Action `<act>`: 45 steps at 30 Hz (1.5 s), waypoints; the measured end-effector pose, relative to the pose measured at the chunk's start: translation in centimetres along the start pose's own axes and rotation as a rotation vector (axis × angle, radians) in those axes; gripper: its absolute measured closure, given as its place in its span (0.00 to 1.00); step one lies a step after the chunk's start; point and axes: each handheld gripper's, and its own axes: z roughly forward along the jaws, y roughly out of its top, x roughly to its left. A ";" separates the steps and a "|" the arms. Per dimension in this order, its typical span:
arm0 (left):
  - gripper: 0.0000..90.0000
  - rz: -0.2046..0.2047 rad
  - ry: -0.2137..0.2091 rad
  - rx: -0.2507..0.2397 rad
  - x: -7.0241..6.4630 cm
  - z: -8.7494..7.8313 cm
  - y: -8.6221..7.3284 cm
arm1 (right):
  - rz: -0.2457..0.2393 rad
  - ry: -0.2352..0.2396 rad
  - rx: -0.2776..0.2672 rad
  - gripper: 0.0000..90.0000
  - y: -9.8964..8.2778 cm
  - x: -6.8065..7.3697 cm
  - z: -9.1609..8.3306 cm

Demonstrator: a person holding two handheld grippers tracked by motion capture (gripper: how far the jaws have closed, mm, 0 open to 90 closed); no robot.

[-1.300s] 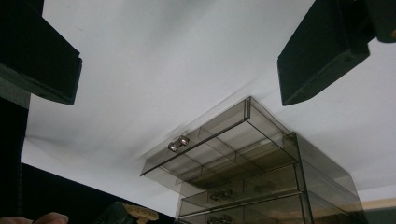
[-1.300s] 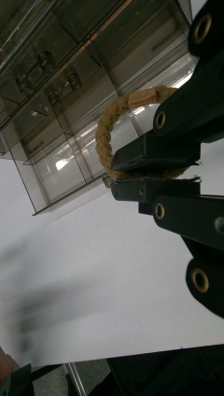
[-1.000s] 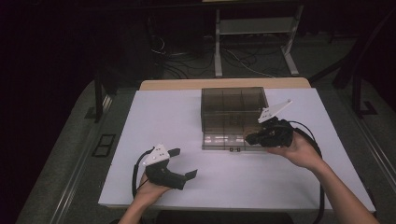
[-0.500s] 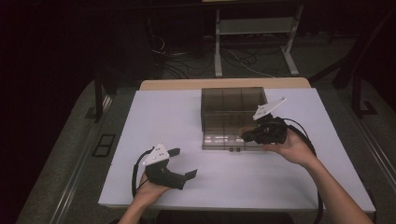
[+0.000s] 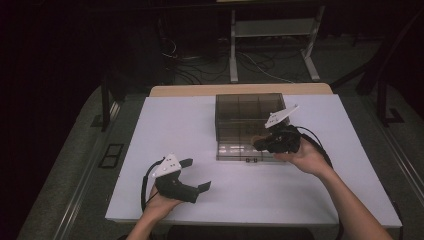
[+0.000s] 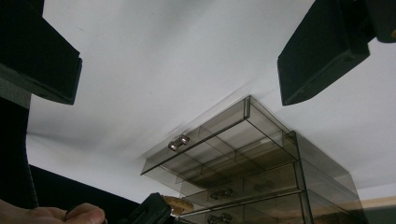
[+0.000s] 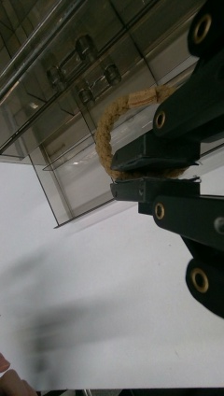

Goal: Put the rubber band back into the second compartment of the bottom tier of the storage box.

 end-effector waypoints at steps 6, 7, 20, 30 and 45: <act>0.00 0.000 -0.001 0.001 0.0 0.0 0.0 | -0.010 -0.012 0.011 0.92 0.0 -0.1 0.8; 0.00 0.000 -0.002 0.001 0.0 0.0 0.0 | -0.008 -0.011 0.011 0.91 0.0 -0.1 1.0; 0.00 0.000 -0.002 -0.001 0.0 0.0 0.0 | -0.011 -0.008 0.015 0.91 0.1 -0.4 2.4; 0.00 -0.001 -0.003 -0.002 0.0 0.0 0.0 | -0.003 -0.003 0.025 0.91 -0.2 -0.8 3.5; 0.00 -0.001 -0.004 -0.001 0.1 0.0 0.0 | 0.005 0.007 0.061 0.91 -0.5 -1.3 5.1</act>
